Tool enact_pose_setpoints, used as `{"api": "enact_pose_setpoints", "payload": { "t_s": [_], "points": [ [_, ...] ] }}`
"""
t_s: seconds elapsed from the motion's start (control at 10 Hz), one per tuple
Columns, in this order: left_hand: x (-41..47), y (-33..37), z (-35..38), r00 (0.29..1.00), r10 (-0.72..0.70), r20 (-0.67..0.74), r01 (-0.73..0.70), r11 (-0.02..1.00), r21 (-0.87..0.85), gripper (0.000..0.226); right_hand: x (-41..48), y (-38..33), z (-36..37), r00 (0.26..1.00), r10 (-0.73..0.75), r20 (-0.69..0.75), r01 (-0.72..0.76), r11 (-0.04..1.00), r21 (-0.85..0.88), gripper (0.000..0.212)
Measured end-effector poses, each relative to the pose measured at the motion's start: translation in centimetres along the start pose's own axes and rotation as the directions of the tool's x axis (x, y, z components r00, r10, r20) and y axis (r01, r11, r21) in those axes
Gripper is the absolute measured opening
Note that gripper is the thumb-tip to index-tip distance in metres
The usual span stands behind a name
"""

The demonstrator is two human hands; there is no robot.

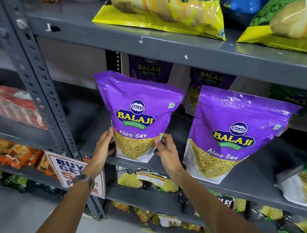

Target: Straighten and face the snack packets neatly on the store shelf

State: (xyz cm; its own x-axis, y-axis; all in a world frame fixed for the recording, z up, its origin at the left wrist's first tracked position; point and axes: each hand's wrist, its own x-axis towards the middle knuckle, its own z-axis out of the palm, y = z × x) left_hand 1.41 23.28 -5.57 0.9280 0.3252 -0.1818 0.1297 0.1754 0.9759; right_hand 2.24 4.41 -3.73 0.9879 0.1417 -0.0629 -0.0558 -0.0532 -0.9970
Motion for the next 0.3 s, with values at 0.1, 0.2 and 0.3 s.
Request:
{"api": "enact_pose_setpoints", "payload": {
  "t_s": [0.1,0.2,0.3],
  "points": [
    [-0.3,0.0,0.1,1.000,0.001,0.017,-0.001,1.000,0.005,0.025,-0.1,0.1,0.0,1.000,0.019,0.002,-0.019,1.000,-0.001,0.008],
    [-0.5,0.7,0.0,1.000,-0.027,0.009,0.027,1.000,-0.017,0.030,-0.3,-0.8,0.2,0.998,0.057,0.011,-0.057,0.998,-0.014,0.010],
    [-1.3,0.5,0.4,0.984,0.063,-0.165,-0.077,0.994,-0.077,0.044,-2.3,-1.4,0.1,0.982,-0.058,-0.179,0.066,0.997,0.043,0.033]
  ]
}}
